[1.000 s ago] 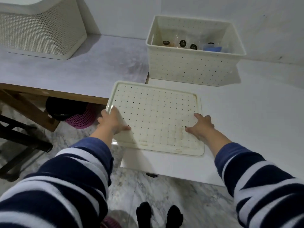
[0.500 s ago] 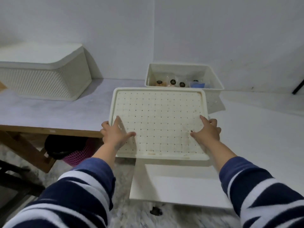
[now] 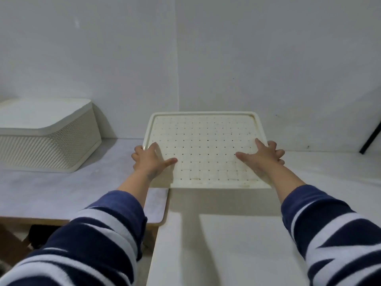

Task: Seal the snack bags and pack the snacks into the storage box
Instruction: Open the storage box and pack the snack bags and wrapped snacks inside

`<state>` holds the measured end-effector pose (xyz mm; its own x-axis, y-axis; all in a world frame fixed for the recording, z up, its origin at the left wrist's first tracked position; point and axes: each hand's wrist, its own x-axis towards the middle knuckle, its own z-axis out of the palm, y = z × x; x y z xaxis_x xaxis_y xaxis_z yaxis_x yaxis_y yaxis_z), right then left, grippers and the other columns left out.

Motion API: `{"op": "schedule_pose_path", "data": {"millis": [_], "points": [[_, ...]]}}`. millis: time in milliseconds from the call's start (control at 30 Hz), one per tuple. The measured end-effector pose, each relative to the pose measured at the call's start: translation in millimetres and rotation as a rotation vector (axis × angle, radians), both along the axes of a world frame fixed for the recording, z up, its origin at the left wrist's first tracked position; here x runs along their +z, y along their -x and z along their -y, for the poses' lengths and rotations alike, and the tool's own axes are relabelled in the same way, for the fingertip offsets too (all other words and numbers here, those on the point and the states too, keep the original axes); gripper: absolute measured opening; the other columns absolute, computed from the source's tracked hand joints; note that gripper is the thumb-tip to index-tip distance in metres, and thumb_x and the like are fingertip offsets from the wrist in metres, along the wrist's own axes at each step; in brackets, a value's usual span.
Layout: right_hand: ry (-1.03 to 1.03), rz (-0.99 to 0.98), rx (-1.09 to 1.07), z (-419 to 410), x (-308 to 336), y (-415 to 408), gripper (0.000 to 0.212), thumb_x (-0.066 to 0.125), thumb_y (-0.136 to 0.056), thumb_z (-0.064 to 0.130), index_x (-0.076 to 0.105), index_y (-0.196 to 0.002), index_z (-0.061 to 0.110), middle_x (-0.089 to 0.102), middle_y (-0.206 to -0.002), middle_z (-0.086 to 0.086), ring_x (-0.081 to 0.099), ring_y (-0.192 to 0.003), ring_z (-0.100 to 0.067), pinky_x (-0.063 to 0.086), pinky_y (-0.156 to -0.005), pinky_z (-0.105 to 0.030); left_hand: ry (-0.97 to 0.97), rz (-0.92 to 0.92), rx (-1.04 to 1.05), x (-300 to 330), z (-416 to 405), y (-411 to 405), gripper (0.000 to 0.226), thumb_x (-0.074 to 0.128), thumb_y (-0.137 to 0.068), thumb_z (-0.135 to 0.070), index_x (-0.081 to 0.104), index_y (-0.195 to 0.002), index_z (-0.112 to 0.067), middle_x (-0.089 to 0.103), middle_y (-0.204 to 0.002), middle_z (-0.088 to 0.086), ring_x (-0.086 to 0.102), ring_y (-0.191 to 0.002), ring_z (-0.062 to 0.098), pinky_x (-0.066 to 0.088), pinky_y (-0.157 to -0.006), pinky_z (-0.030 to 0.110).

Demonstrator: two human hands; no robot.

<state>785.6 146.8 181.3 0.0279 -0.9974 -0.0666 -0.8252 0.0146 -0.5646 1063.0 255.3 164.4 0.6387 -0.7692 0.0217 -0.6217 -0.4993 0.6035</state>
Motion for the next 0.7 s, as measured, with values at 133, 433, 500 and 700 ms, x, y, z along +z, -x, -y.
{"op": "schedule_pose_path", "data": {"millis": [133, 433, 500, 700], "points": [[-0.054, 0.029, 0.012, 65.9, 4.8, 1.4, 0.089, 0.060, -0.079, 0.061, 0.017, -0.151, 0.030, 0.011, -0.152, 0.000, 0.021, -0.131, -0.032, 0.029, -0.104, -0.041, 0.000, -0.038, -0.021, 3.6, 64.7, -5.8, 0.089, 0.074, -0.068, -0.060, 0.037, -0.140, -0.023, 0.023, -0.145, 0.013, 0.017, -0.137, 0.033, 0.032, -0.106, 0.049], [-0.233, 0.078, 0.016, 180.5, -16.8, -16.5, 0.074, 0.058, -0.087, 0.048, 0.024, -0.150, 0.029, 0.015, -0.149, 0.000, 0.016, -0.138, -0.029, 0.027, -0.110, -0.048, -0.054, -0.116, -0.012, -14.2, 161.4, -29.5, 0.084, 0.075, -0.071, -0.053, 0.040, -0.142, -0.023, 0.026, -0.144, 0.010, 0.020, -0.137, 0.029, 0.029, -0.110, 0.045], [-0.209, 0.026, -0.014, 189.0, -29.3, -20.2, 0.072, 0.057, -0.086, 0.049, 0.026, -0.149, 0.031, 0.020, -0.144, -0.002, 0.022, -0.132, -0.031, 0.029, -0.107, -0.045, -0.066, -0.108, 0.007, -25.1, 167.4, -31.2, 0.086, 0.073, -0.070, -0.058, 0.039, -0.141, -0.024, 0.023, -0.144, 0.009, 0.018, -0.138, 0.026, 0.030, -0.109, 0.044], [-0.065, -0.180, -0.003, 197.7, -44.5, -21.8, 0.068, 0.045, -0.087, 0.057, 0.031, -0.147, 0.030, 0.028, -0.137, -0.005, 0.027, -0.123, -0.029, 0.031, -0.095, -0.040, -0.137, -0.044, -0.022, -31.6, 171.4, -28.1, 0.079, 0.065, -0.075, -0.063, 0.041, -0.136, -0.020, 0.021, -0.140, 0.007, 0.042, -0.125, 0.029, 0.041, -0.096, 0.038]]}}
